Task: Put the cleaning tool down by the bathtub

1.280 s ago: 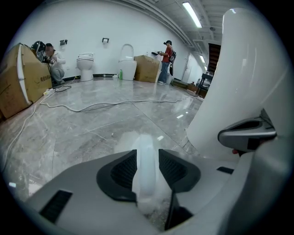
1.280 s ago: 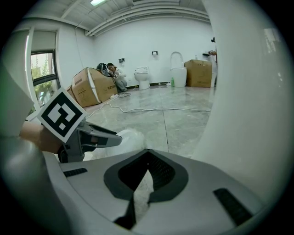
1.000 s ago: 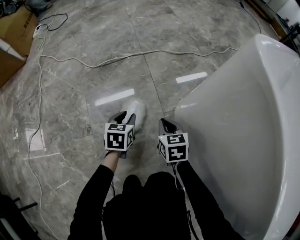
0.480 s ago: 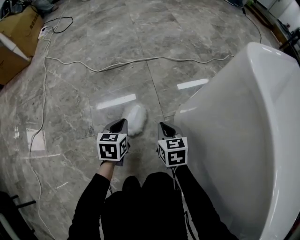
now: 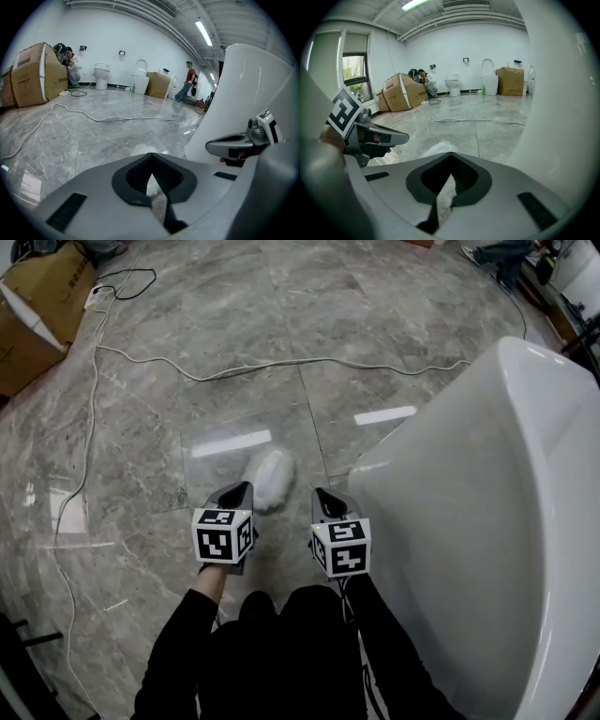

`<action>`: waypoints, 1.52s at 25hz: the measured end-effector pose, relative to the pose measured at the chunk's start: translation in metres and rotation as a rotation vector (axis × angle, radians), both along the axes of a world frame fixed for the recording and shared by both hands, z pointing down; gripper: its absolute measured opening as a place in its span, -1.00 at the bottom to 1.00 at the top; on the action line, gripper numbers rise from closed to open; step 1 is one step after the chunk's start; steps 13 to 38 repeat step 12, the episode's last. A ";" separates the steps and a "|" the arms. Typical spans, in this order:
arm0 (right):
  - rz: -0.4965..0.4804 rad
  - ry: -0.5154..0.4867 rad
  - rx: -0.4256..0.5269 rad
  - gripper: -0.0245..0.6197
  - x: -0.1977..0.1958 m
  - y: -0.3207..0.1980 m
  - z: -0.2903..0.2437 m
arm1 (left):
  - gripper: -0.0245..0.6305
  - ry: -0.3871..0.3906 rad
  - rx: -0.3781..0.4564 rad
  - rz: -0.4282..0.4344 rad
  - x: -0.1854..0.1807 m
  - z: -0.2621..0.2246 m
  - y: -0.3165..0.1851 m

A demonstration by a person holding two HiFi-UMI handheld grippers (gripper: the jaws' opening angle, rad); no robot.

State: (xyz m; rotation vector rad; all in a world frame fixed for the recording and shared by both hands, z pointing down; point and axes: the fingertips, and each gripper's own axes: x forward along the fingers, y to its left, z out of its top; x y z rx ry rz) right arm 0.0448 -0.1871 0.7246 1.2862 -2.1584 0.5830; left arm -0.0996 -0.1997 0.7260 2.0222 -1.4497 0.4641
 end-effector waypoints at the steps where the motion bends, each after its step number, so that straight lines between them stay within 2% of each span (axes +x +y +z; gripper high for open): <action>1: -0.002 0.001 0.001 -0.93 0.000 0.000 -0.001 | -0.90 -0.001 -0.001 0.000 0.000 0.000 0.000; 38: -0.009 0.000 0.001 -0.93 -0.004 0.003 -0.002 | -0.90 -0.020 0.014 0.020 0.002 -0.006 -0.006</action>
